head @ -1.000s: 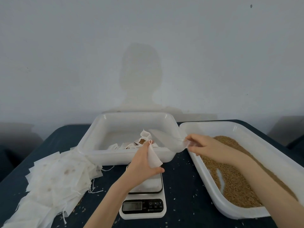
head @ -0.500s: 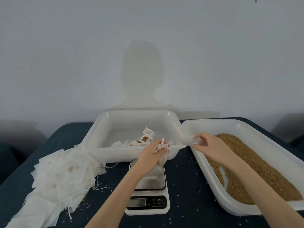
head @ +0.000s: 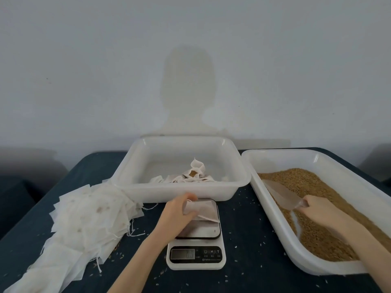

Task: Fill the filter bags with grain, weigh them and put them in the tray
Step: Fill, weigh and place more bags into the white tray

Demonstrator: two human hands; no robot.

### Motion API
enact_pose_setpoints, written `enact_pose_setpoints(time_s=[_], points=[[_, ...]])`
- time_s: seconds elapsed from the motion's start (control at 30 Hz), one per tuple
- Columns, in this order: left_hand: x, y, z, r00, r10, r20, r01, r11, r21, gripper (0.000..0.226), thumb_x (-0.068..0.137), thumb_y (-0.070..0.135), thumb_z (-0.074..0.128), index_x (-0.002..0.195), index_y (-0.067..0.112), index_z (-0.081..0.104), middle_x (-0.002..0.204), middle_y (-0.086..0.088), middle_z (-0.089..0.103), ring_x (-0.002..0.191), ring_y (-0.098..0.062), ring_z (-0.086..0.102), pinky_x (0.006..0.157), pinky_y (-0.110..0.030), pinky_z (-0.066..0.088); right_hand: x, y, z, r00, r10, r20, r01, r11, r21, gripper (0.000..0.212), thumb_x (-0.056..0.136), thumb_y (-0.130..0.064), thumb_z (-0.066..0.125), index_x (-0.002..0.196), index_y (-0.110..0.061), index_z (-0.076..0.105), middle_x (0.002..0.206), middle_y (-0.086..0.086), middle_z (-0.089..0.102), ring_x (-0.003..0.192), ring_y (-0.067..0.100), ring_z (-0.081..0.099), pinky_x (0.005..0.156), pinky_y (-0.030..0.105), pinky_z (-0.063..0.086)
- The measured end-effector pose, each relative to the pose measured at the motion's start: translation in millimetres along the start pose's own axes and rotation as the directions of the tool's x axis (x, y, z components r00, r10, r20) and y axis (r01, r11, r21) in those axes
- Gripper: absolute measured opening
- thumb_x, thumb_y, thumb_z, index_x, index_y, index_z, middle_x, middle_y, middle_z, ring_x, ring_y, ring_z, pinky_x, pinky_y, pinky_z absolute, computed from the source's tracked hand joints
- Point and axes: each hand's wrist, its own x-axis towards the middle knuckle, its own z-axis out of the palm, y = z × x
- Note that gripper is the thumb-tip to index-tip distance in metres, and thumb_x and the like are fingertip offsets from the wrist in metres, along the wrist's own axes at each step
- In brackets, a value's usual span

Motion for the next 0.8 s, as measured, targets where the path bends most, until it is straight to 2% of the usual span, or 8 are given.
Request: enact_pose_setpoints(time_s=[0.07,0.13,0.23,0.4,0.47,0.63,0.7,0.8], points=[[-5,-1,-9,1.000,-0.002,-0.021,0.000,0.998,-0.057,0.034,0.081,0.024,0.072,0.101,0.044,0.053,0.101,0.027,0.060,0.095,0.016,0.051,0.081,-0.003,0.036,2,2,0,0.999,0.008,0.035,-0.004,0.995,-0.095,0.024,0.102,-0.030,0.042,0.095,-0.011,0.056,0.091,0.003,0.062,0.079,0.013,0.062,0.068,0.021,0.052],[-10,-4,-17,0.999,-0.004,-0.047,-0.001,0.996,-0.088,0.031,0.083,0.026,0.071,0.103,0.044,0.054,0.105,0.026,0.062,0.100,0.015,0.052,0.086,-0.003,0.037,1,4,1,0.998,0.013,0.062,-0.002,0.985,-0.170,0.028,0.102,-0.029,0.040,0.090,-0.010,0.056,0.081,0.000,0.057,0.066,0.010,0.051,0.053,0.016,0.039],[-16,-7,-27,0.995,-0.013,-0.096,0.006,0.997,-0.072,0.024,0.089,0.025,0.066,0.101,0.042,0.055,0.104,0.026,0.062,0.100,0.016,0.053,0.082,0.001,0.036,-2,4,3,0.996,0.022,0.081,-0.001,0.968,-0.252,0.025,0.100,-0.033,0.046,0.097,-0.012,0.060,0.088,0.000,0.064,0.068,0.009,0.054,0.059,0.018,0.042],[-23,-17,-40,0.980,-0.066,-0.189,0.045,0.992,-0.116,0.019,0.093,0.015,0.060,0.097,0.034,0.060,0.100,0.023,0.063,0.095,0.016,0.054,0.078,0.001,0.039,-13,-2,-3,0.995,0.046,0.086,-0.010,0.925,-0.380,0.025,0.094,-0.041,0.052,0.080,-0.020,0.056,0.081,-0.006,0.062,0.067,0.008,0.055,0.060,0.020,0.044],[-26,-21,-45,0.966,-0.105,-0.238,0.071,0.987,-0.147,0.021,0.093,0.012,0.058,0.095,0.032,0.062,0.100,0.022,0.064,0.095,0.011,0.057,0.078,-0.002,0.041,-17,-4,-8,0.998,0.044,0.040,-0.024,0.918,-0.396,0.029,0.094,-0.046,0.049,0.084,-0.021,0.058,0.084,-0.008,0.063,0.072,0.006,0.058,0.062,0.020,0.047],[-34,-29,-50,0.949,-0.166,-0.268,0.109,0.971,-0.214,0.022,0.094,0.008,0.055,0.092,0.027,0.064,0.093,0.014,0.069,0.091,0.003,0.060,0.075,-0.009,0.041,-31,-24,-22,0.981,-0.061,-0.184,0.008,0.961,-0.278,0.044,0.093,-0.054,0.046,0.126,-0.026,0.057,0.115,-0.006,0.066,0.098,0.014,0.063,0.080,0.032,0.055],[-36,-30,-51,0.946,-0.176,-0.273,0.117,0.969,-0.217,0.022,0.094,0.006,0.054,0.091,0.025,0.065,0.089,0.013,0.069,0.090,0.000,0.061,0.076,-0.010,0.041,-38,-38,-24,0.961,-0.099,-0.259,0.036,0.971,-0.238,0.044,0.093,-0.056,0.045,0.128,-0.032,0.056,0.115,-0.010,0.066,0.098,0.013,0.063,0.075,0.031,0.055],[-39,-30,-51,0.942,-0.179,-0.283,0.120,0.970,-0.213,0.022,0.094,0.006,0.053,0.091,0.024,0.065,0.088,0.013,0.069,0.089,0.000,0.061,0.074,-0.006,0.040,-48,-55,-24,0.938,-0.143,-0.317,0.081,0.976,-0.201,0.037,0.093,-0.057,0.043,0.120,-0.038,0.060,0.107,-0.018,0.066,0.085,0.007,0.063,0.063,0.025,0.053]])
